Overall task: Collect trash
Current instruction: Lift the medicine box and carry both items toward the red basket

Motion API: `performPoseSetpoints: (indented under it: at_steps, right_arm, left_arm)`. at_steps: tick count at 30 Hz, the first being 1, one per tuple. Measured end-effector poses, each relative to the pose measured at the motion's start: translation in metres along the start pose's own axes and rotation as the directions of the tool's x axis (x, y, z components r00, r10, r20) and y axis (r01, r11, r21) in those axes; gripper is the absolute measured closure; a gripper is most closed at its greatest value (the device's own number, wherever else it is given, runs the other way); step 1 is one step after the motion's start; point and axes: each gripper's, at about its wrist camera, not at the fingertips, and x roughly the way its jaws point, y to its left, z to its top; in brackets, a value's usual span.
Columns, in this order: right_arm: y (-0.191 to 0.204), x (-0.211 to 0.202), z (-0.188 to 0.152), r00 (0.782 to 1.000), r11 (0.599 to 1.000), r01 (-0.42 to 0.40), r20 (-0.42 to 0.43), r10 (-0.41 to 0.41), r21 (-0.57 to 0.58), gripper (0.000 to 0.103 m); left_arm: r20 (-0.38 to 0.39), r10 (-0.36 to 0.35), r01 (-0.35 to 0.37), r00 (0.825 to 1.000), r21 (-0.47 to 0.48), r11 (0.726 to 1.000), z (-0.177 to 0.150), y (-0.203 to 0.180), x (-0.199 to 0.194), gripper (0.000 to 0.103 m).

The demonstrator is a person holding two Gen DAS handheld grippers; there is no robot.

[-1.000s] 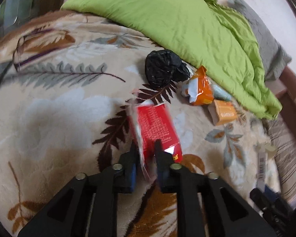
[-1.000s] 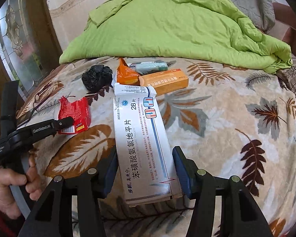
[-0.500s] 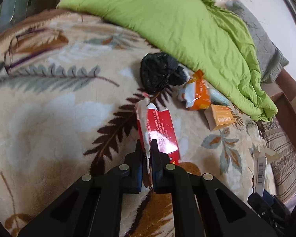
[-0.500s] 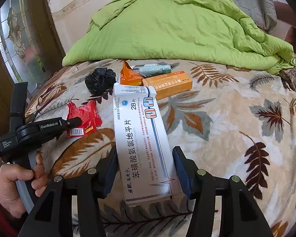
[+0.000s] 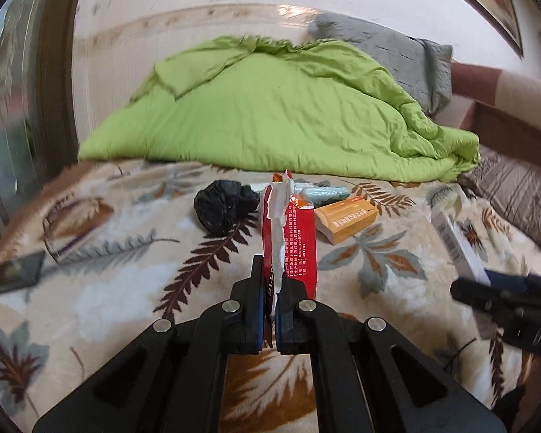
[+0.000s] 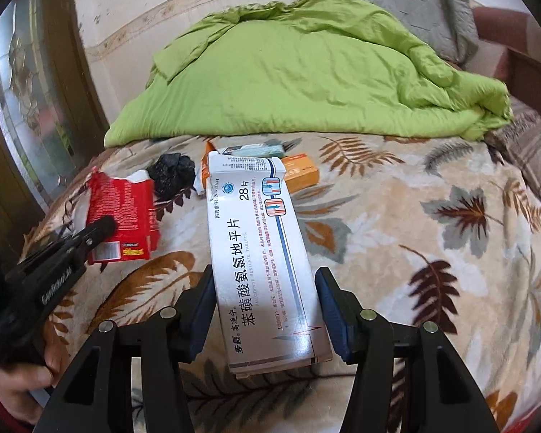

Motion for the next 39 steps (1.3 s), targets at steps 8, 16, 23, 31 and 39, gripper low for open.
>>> performPoseSetpoints:
  at_steps: [8, 16, 23, 31, 39]
  right_arm:
    - [-0.005, -0.006, -0.002, 1.000, 1.000, 0.007, 0.008, -0.007, 0.029, 0.044]
    - [-0.004, -0.002, -0.002, 1.000, 1.000, 0.005, 0.000, -0.005, 0.028, 0.044]
    - [-0.004, 0.001, -0.002, 1.000, 1.000, 0.002, -0.009, -0.002, 0.027, 0.044]
    - [-0.007, -0.003, -0.003, 1.000, 0.999, 0.003, 0.000, -0.003, 0.044, 0.044]
    - [-0.005, -0.017, -0.007, 1.000, 0.999, -0.002, 0.016, 0.002, 0.035, 0.044]
  left_arm:
    - [-0.002, 0.017, -0.016, 1.000, 0.064, 0.998, -0.004, -0.012, 0.000, 0.100]
    - [-0.027, 0.019, -0.018, 0.999, 0.034, 0.999, -0.004, -0.007, 0.008, 0.100]
    - [-0.030, 0.022, -0.021, 0.999, 0.031, 0.999, -0.004, -0.007, 0.010, 0.100]
    - [-0.032, 0.020, -0.018, 0.999, 0.036, 0.999, -0.006, -0.008, 0.011, 0.100]
    - [-0.034, -0.006, 0.008, 0.999, 0.042, 0.999, -0.007, -0.011, 0.007, 0.100]
